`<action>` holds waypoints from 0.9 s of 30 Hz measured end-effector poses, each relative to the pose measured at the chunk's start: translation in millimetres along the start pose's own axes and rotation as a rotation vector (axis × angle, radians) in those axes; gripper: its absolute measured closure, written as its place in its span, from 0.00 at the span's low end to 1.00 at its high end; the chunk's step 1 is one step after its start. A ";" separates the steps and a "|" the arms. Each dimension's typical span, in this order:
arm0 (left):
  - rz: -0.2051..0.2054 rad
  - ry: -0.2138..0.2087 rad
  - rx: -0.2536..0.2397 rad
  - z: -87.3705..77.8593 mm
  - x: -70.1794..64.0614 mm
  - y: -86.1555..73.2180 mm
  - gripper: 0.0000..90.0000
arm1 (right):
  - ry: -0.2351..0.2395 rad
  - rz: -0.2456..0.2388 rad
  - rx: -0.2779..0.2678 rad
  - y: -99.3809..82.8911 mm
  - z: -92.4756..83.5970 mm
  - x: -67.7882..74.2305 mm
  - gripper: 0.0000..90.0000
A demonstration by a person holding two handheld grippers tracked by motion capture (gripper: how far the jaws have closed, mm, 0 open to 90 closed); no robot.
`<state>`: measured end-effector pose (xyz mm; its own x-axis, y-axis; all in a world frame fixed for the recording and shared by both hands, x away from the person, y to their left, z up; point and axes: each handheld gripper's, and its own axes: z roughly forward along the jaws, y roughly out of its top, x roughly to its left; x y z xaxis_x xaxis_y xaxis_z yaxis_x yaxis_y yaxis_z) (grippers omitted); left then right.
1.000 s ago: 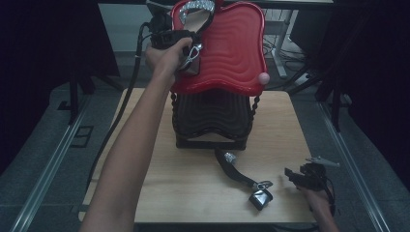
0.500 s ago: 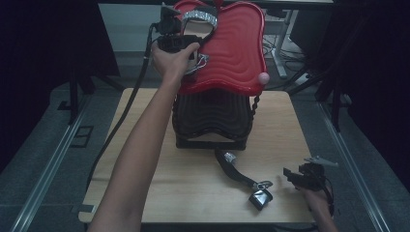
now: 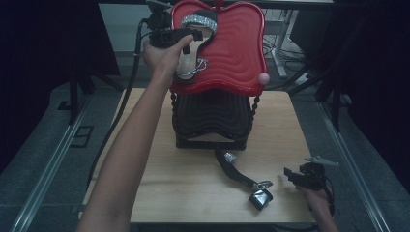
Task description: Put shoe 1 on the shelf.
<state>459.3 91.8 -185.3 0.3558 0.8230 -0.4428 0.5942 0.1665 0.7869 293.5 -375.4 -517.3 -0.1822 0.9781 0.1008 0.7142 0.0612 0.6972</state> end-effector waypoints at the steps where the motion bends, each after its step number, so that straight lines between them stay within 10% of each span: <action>1: 0.008 -0.026 -0.001 -4.2 1.6 -1.1 0.25 | 0.000 0.000 -0.001 -0.1 -0.1 -0.4 0.35; 12: 0.063 -0.133 0.021 -54.7 25.0 -26.1 0.34 | 0.013 0.040 -0.023 1.9 -6.3 -3.1 0.36; 27: 0.076 -0.138 0.027 -74.2 57.7 -47.3 0.35 | 0.034 0.030 -0.038 5.5 -8.7 -0.8 0.39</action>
<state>398.2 171.7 -216.2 0.4952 0.7496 -0.4393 0.5805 0.0907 0.8092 291.7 -377.6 -507.4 -0.1847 0.9719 0.1459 0.6939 0.0238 0.7196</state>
